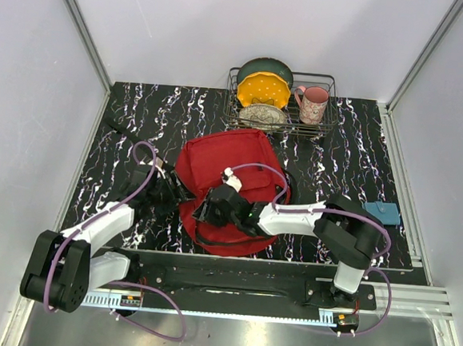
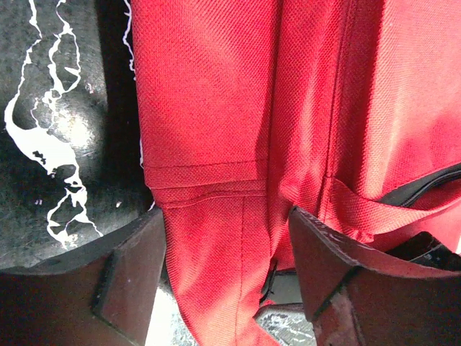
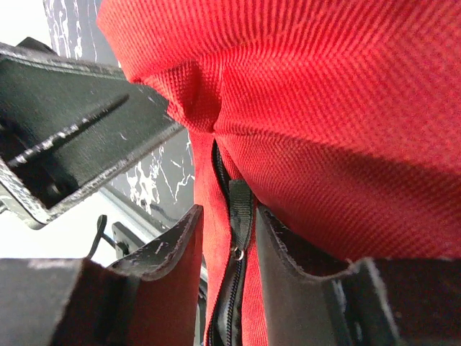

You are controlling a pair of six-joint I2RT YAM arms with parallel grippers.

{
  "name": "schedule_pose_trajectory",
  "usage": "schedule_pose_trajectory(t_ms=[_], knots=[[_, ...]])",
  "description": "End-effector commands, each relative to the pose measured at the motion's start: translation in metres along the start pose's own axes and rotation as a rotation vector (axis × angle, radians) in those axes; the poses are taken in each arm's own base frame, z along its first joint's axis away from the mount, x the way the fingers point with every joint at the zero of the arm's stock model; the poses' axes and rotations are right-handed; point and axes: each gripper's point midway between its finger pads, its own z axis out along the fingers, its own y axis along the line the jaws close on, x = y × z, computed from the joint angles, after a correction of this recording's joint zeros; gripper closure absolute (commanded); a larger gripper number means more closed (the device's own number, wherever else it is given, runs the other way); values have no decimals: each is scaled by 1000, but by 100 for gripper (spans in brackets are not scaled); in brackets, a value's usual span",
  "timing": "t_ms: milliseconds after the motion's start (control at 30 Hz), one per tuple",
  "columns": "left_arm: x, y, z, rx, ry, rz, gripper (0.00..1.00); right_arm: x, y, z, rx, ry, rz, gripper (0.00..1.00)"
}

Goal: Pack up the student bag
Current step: Zip the student bag at the center of the board.

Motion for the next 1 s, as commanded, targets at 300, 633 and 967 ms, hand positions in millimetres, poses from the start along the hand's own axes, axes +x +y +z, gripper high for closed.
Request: schedule_pose_trajectory(t_ms=[300, 633, 967], knots=[[-2, -8, 1, 65, -15, 7, 32, -36, 7, 10, 30, -169, 57, 65], [8, 9, 2, 21, -12, 6, 32, -28, 3, 17, 24, -122, 46, 79], [8, 9, 2, 26, -14, 6, 32, -12, 0, 24, 14, -51, 33, 73]])
